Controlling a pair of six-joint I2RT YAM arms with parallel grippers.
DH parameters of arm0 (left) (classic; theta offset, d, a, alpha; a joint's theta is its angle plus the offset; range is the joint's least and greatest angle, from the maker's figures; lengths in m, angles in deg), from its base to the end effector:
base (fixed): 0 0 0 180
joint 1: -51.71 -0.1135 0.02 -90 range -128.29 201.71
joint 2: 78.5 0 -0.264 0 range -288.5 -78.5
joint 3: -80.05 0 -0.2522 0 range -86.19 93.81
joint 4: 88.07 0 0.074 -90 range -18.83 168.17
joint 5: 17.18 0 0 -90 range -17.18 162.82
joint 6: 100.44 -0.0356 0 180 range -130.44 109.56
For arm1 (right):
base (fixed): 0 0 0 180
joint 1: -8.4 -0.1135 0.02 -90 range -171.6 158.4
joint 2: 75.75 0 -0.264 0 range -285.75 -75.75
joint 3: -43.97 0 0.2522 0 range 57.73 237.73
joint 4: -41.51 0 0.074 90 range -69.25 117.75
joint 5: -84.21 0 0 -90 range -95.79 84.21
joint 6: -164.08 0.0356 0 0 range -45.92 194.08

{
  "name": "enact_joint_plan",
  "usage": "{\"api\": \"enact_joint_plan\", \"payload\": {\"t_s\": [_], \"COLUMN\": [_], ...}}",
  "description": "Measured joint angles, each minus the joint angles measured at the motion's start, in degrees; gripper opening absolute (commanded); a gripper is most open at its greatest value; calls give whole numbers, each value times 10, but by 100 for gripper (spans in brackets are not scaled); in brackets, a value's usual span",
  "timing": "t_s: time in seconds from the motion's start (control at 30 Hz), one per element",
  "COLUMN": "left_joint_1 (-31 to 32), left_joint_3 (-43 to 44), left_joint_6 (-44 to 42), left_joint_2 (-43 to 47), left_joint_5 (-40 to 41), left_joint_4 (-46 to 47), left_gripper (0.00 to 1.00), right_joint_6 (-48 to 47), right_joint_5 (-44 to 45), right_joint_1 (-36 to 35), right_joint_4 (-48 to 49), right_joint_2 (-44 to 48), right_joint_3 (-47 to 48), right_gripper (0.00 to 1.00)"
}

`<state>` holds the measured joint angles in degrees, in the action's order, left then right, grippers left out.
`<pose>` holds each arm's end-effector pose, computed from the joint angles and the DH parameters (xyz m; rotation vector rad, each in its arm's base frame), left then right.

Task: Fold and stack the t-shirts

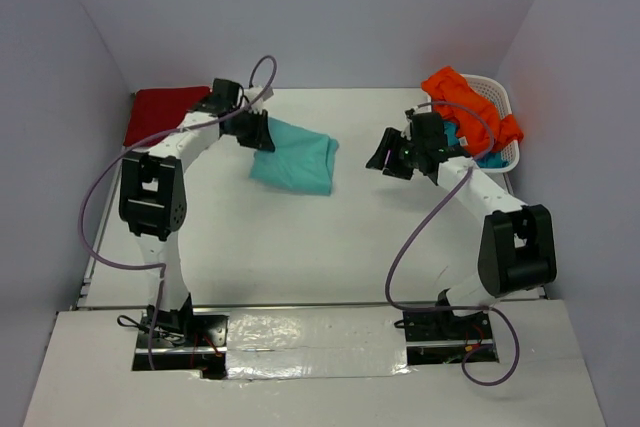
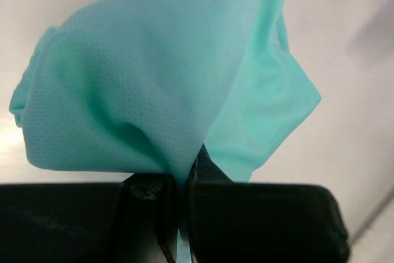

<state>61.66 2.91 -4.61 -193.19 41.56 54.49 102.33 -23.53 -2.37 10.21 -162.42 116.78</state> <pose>0.4354 -0.0951 0.2225 0.3353 2.3893 -0.7873 0.3178 0.0715 0.2401 0.2133 2.4109 0.6881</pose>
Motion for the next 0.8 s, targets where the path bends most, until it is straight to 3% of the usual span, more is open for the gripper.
{"api": "enact_joint_plan", "payload": {"t_s": [0.27, 0.37, 0.8], "left_joint_1": [-38, -62, -163], "left_joint_3": [326, 405, 466], "left_joint_6": [-139, -176, -238], "left_joint_2": [-118, -158, -179], "left_joint_5": [120, 155, 198], "left_joint_4": [-117, -144, -158], "left_gripper": [0, 0, 0], "right_joint_6": [-28, -31, -48], "right_joint_5": [13, 17, 26], "right_joint_1": [0, 0, 0], "right_joint_4": [-41, -47, -67], "right_joint_2": [3, 3, -17], "right_joint_3": [7, 7, 7], "right_gripper": [63, 63, 63]}}
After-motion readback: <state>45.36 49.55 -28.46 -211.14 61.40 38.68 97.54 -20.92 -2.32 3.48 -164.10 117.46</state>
